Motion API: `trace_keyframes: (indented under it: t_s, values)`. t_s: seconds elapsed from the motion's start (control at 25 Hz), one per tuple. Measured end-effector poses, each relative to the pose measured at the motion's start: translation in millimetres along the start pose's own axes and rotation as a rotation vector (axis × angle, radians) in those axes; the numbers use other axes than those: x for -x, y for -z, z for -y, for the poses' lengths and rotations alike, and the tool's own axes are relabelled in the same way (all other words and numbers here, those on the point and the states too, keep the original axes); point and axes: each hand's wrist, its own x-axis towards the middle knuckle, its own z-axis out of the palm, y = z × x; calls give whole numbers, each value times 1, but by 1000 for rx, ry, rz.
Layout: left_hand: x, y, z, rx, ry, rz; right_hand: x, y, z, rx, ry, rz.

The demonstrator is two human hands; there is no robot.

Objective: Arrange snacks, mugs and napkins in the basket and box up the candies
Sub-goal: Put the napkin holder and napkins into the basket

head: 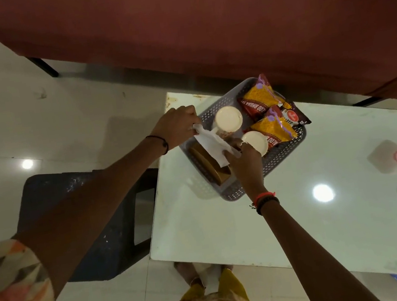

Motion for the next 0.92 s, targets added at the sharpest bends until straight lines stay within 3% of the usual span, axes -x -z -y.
trace_keyframes:
  t_s: [0.16,0.4,0.72,0.92]
  values:
    - [1,-26,-1,-29,-59,24,0,-10,-16,157,113,-34]
    - [3,-65,10,-170,-100,79,4,-30,-36,425,235,72]
    - [-4,-84,8,-356,-88,19,-2,-38,-46,499,279,73]
    - [-3,-94,8,-354,-28,104,-7,-35,-55,484,271,141]
